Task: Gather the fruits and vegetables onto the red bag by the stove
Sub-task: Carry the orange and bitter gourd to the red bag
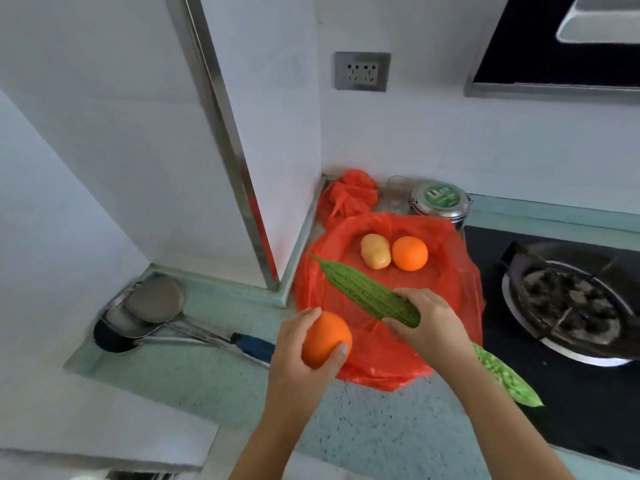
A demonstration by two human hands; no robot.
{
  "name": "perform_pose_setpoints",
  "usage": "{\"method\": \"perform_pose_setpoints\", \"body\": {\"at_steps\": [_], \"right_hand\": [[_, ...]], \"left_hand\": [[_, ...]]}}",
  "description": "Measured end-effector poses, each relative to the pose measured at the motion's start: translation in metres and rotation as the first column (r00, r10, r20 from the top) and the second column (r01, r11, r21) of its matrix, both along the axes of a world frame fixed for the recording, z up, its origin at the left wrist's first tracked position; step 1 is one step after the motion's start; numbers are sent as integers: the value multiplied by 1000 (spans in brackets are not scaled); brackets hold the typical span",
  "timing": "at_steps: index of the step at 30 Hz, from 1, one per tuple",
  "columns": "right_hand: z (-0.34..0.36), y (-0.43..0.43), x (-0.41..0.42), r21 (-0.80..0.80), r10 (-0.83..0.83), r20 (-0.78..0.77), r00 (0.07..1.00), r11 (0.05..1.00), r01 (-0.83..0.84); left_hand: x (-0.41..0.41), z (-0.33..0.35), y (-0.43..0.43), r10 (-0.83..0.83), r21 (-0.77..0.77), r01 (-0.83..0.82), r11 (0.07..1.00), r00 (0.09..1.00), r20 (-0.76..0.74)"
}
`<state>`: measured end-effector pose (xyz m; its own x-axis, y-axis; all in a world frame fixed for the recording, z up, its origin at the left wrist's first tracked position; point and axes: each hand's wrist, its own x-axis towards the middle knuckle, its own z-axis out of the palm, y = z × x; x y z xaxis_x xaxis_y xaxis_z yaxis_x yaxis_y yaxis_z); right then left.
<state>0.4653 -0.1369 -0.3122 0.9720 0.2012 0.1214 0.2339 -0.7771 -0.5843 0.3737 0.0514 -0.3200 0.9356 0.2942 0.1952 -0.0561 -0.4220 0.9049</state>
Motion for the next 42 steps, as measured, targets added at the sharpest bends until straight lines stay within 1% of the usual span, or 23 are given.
{"method": "perform_pose_setpoints", "body": {"at_steps": [5,12,14,20,25,29,42], "right_hand": [[-15,13,35,-74,-56,-27,998,996,54],[-52,38,74,-120,-134,-144,981,986,117],[-60,42,81,-134,-159,-177,971,982,137],[-72,48,98,-150,-232,-196,953,967,204],[-80,48,105,-160,-263,-214,941,959,232],[-87,49,106,-175,-272,-210,939,956,237],[-89,50,107,-188,-266,-172,949,954,234]], "left_hand": [[50,-15,14,-79,45,79,996,997,-4],[114,-46,29,-227,112,225,968,974,2],[125,-57,34,-247,115,248,962,969,-21],[153,-76,39,-332,119,339,933,940,-71],[170,-92,36,-417,152,423,893,906,-76],[177,-105,36,-430,212,439,873,898,-90],[184,-113,31,-432,278,441,853,897,-95]]}}
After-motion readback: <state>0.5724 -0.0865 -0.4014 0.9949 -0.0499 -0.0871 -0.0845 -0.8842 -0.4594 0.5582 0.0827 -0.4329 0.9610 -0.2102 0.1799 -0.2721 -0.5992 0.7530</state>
